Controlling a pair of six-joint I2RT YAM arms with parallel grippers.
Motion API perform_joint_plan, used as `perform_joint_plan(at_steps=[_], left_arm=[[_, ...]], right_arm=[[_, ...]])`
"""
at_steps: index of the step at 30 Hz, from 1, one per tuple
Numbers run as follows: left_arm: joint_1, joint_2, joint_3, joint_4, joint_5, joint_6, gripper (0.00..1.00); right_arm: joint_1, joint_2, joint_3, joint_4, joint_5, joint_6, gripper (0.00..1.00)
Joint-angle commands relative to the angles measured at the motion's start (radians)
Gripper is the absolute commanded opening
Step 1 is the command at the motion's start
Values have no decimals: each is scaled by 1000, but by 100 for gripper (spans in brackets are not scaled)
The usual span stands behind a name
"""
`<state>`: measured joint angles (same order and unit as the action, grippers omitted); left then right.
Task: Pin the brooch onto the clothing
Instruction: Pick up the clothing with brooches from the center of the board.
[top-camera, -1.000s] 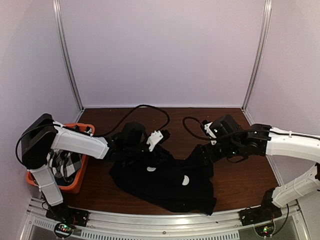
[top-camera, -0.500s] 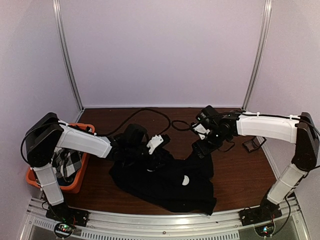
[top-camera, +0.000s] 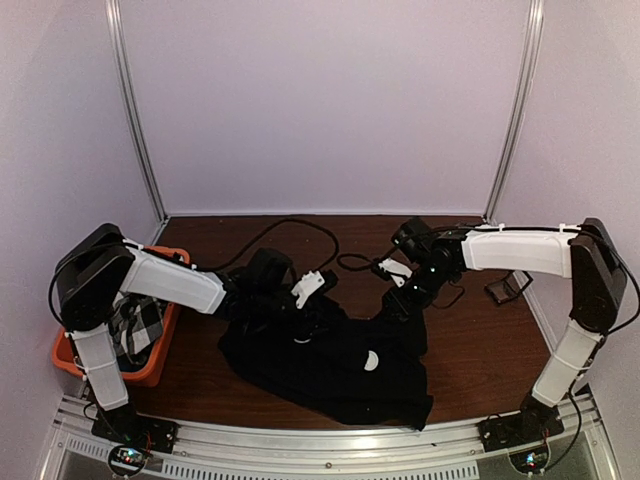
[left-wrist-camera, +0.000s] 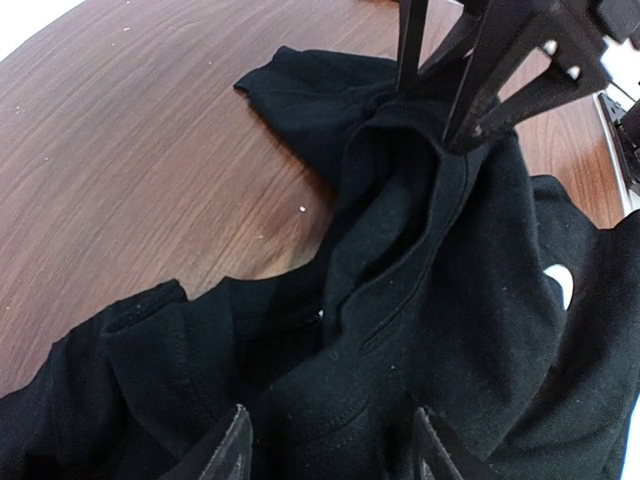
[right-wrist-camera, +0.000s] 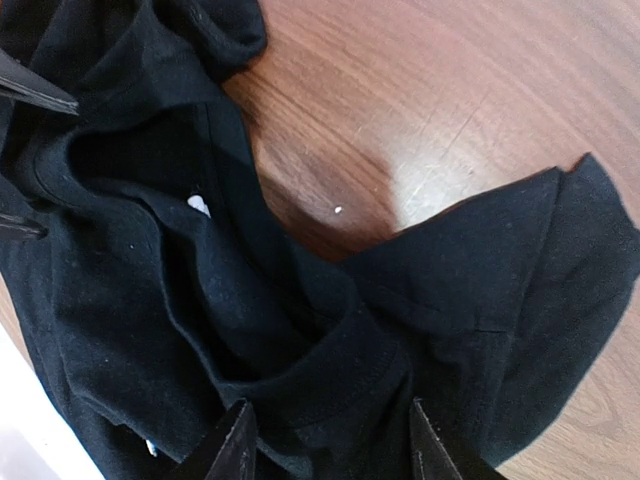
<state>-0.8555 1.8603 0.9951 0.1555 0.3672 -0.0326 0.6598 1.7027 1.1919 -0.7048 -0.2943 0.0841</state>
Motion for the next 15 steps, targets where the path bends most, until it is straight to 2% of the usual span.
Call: perform_joint_plan(at_steps=[1, 5, 10, 15], left_arm=[[10, 12, 23, 17, 28, -8, 55], [10, 14, 23, 20, 33, -9, 55], [10, 16, 23, 20, 46, -12, 54], [10, 14, 23, 20, 56, -16, 53]], right_arm=[[0, 20, -19, -5, -26, -1, 53], [-2, -1, -19, -9, -7, 9, 56], [-27, -18, -27, 0, -4, 35, 67], [-70, -7, -38, 22, -113, 57, 63]])
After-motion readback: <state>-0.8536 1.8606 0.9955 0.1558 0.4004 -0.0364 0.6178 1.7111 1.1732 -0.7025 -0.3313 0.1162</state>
